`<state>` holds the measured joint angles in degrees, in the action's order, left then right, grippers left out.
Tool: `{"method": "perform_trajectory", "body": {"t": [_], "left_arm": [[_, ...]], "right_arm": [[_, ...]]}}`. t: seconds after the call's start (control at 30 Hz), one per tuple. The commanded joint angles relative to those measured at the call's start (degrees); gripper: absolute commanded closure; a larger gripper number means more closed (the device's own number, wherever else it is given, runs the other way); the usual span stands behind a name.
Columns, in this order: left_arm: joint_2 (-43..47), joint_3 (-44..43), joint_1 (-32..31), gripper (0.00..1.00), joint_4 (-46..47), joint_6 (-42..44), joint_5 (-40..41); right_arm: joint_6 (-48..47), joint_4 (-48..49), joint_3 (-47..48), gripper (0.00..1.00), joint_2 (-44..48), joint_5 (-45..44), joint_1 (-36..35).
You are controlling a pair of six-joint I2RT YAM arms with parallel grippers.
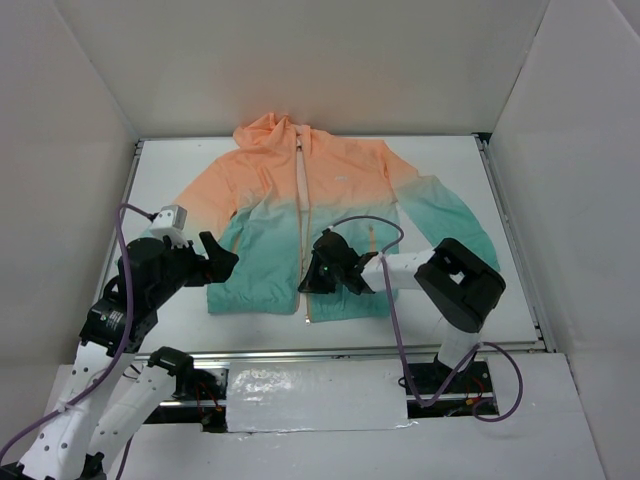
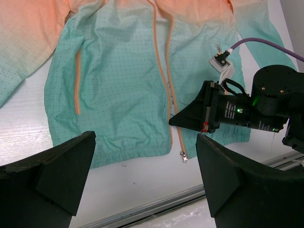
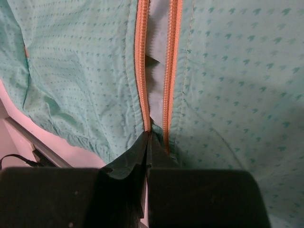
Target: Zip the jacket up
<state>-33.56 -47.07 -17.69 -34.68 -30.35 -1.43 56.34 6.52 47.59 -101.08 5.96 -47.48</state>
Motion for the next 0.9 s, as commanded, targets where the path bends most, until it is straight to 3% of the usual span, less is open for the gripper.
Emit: {"method": "perform_trajectory", "body": {"t": [0.0, 0.23, 0.53, 0.73, 0.8, 0.87], "left_arm": [[0.51, 0.14, -0.32, 0.01, 2.51, -0.06, -0.68], [0.25, 0.31, -0.5, 0.01, 2.6, -0.06, -1.12], [0.87, 0.22, -0.76, 0.01, 2.51, -0.41, -0.5], [0.34, 0.14, -0.94, 0.01, 2.42, -0.33, -0.59], [0.43, 0.22, -1.03, 0.01, 2.42, -0.33, -0.59], [0.6, 0.22, -1.12, 0.0, 2.51, -0.33, -0.59]], "right_arm": [[0.18, -0.73, -1.44, 1.0, 0.87, -0.51, -0.5], [0.88, 3.59, -6.02, 1.0, 11.69, 3.18, -1.38], [0.61, 6.03, -6.81, 1.0, 9.68, 4.41, -1.3], [2.28, 10.34, -9.62, 0.93, 8.36, 6.96, -1.3], [2.64, 12.1, -11.38, 0.81, 7.92, 7.58, -1.3], [2.9, 14.38, -12.95, 0.78, 7.39, 8.19, -1.38]]}}
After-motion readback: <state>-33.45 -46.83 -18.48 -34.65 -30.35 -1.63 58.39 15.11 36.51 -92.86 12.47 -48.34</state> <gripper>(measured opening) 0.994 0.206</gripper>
